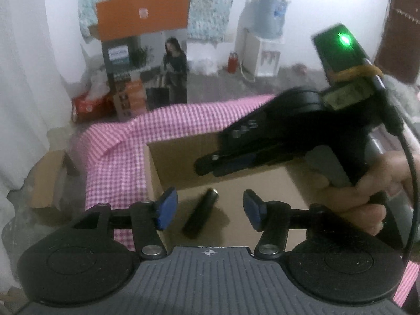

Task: Organize rigid objects
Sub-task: 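Carry the black cylinder into the cardboard box and open the right gripper, then return the right gripper to the table and grasp the green lip balm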

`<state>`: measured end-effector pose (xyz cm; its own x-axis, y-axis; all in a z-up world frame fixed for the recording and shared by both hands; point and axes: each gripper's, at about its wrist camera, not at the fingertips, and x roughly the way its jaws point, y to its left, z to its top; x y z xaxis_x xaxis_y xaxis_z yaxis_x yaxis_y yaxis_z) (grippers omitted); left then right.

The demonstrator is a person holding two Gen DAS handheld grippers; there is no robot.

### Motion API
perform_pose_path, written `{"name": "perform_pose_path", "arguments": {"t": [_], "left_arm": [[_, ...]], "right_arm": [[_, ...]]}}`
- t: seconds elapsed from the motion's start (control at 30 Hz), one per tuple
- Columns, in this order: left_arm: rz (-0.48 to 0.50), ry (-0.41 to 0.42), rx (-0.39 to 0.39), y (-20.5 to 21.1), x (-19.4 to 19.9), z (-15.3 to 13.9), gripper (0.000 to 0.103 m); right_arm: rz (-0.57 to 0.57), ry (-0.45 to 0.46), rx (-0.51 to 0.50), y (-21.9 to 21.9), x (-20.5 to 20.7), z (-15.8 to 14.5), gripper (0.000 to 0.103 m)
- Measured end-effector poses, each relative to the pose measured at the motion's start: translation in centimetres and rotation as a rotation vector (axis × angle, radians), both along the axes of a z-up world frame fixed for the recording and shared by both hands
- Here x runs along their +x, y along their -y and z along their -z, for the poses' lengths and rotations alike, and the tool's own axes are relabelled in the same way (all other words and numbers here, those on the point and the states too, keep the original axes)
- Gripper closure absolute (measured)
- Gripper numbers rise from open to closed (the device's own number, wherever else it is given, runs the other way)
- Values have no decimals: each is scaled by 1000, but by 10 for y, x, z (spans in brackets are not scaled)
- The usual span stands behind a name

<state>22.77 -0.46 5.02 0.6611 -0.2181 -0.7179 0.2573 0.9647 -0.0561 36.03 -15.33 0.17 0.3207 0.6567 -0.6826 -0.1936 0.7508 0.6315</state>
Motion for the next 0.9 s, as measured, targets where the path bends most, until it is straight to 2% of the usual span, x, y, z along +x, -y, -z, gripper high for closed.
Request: {"name": "perform_pose_path", "arguments": {"t": [0.2, 0.47, 0.63, 0.73, 0.9], "left_arm": [[-15, 100, -43, -9, -36, -31, 41], [20, 203, -79, -9, -90, -65, 38], [77, 213, -111, 0, -123, -75, 35], [125, 205, -113, 11, -137, -71, 34], [219, 155, -119, 36, -155, -49, 33]], "right_arm": [[42, 118, 21, 30, -33, -44, 78], [110, 314, 53, 92, -114, -89, 78], [160, 346, 97, 137, -177, -98, 78], [184, 356, 97, 158, -218, -100, 78], [243, 307, 82, 183, -267, -76, 78]]}}
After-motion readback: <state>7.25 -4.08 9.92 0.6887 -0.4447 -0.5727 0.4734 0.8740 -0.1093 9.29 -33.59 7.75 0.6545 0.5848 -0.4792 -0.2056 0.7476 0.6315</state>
